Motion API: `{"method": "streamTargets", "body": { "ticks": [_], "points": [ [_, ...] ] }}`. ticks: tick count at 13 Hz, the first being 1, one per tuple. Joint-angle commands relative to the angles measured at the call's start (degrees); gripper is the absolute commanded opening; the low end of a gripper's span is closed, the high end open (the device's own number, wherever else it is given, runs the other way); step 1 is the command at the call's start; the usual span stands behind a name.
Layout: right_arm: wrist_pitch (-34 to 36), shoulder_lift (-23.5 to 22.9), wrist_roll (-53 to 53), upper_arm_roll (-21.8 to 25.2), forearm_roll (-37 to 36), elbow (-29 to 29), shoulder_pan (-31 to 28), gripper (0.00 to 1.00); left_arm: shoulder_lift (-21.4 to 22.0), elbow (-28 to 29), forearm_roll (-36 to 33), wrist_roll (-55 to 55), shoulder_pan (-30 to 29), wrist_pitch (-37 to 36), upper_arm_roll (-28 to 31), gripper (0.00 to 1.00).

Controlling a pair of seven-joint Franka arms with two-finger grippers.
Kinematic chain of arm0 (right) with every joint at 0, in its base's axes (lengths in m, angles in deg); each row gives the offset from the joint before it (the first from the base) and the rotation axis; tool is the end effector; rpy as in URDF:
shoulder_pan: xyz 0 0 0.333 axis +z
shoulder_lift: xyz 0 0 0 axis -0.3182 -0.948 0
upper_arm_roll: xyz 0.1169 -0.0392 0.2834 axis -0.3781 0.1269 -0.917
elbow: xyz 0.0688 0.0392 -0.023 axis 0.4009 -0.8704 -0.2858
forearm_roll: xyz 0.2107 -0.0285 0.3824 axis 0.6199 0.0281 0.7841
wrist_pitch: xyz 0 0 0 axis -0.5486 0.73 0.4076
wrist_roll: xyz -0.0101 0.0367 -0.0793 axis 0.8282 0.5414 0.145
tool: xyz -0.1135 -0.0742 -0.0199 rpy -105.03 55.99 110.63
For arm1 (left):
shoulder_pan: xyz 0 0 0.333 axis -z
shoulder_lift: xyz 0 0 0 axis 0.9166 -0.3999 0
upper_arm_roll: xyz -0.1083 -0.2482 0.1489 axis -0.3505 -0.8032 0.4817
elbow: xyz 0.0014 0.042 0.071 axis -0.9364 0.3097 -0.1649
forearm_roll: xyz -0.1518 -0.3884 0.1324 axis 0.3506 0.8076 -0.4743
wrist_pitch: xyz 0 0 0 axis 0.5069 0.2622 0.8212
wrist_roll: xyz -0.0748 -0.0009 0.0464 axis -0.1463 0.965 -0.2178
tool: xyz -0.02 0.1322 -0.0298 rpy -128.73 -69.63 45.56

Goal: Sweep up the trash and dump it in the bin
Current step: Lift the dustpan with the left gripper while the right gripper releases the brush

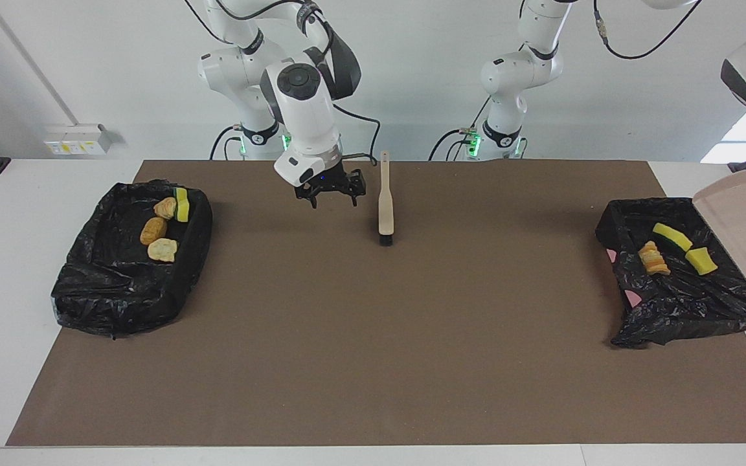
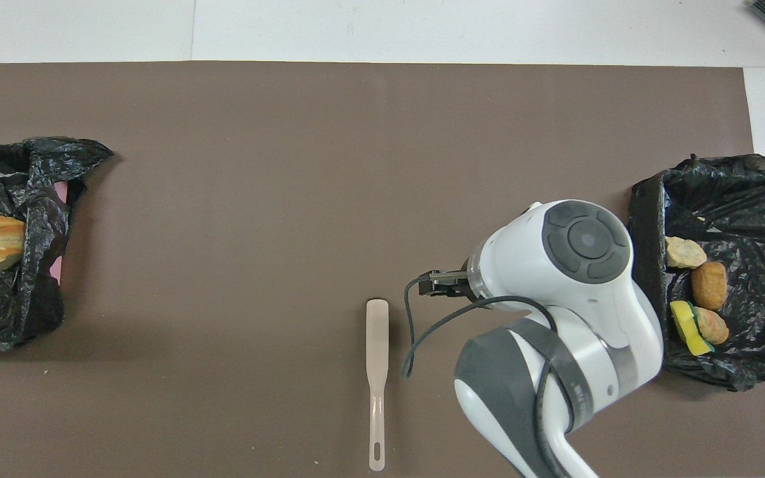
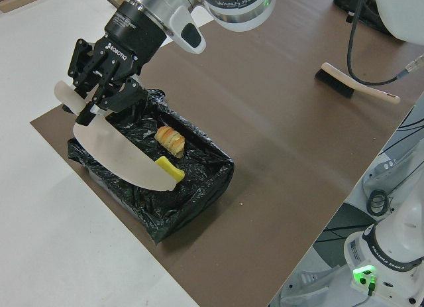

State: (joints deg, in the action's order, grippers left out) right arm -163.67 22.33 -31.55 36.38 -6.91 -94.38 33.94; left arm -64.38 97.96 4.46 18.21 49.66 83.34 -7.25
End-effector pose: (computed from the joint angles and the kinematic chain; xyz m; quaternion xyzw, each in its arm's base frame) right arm 0.5434 0.2621 0.4062 -0.9984 0.0063 0.0233 0.0502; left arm 0.6021 0.2928 0.5653 -0.6321 0.6331 0.2837 0.3453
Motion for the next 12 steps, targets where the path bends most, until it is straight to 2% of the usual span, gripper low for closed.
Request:
{"method": "streamTargets", "body": {
  "ticks": [1,3,7,10,12],
  "points": [
    [3.75,0.04,8.16,-0.63,-1.01,4.04,-5.87,1.00,2.29,-0.26,10.59,-0.16,0.51,-1.44,0.36,0.00],
    [6.40,0.21,11.09,-0.46,-1.01,5.10,-7.38,1.00,3.26,-0.35,19.21,-0.77,0.51,-4.42,0.27,0.00],
    [6.49,0.83,11.10,-0.19,-1.45,6.94,-11.42,1.00,3.97,-0.09,34.60,-2.26,0.68,-9.43,0.27,0.00],
    [12.18,0.91,11.27,-0.37,-8.98,12.29,-12.57,1.00,4.76,0.62,36.04,-13.56,5.41,-14.00,-0.08,0.00],
    [15.62,0.91,11.10,-0.19,-10.06,15.38,-12.66,1.00,4.59,1.23,39.09,-23.92,9.72,-16.29,0.00,0.00]
  ]
}}
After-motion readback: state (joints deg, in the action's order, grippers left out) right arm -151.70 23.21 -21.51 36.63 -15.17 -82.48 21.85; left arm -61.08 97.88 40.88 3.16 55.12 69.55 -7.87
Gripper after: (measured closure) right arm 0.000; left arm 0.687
